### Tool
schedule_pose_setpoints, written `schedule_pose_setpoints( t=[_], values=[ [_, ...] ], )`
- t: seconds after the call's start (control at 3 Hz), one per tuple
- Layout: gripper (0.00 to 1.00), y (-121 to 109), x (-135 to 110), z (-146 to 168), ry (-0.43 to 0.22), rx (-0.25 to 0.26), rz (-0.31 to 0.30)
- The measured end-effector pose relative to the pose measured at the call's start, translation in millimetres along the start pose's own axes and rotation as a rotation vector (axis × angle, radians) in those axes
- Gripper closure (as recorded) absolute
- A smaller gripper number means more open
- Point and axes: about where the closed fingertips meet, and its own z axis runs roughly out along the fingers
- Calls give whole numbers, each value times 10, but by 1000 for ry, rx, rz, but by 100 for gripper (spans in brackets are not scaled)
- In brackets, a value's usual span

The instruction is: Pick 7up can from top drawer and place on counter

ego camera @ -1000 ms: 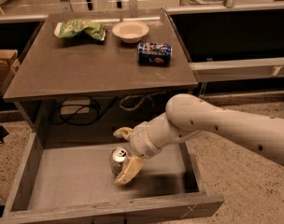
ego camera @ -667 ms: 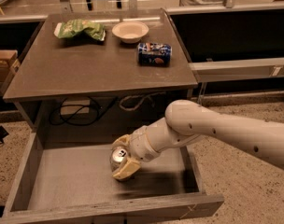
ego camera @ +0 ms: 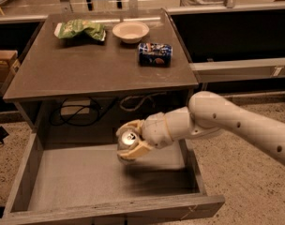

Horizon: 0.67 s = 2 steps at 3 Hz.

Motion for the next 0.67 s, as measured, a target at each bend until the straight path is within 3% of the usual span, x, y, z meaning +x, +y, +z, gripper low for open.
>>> schedule_pose_setpoints(
  t=[0.33,0.67],
  values=[
    [100,-214,-634,-447,-21,4,-95],
    [100,-482,-1332,-749,36,-12,-169]
  ],
)
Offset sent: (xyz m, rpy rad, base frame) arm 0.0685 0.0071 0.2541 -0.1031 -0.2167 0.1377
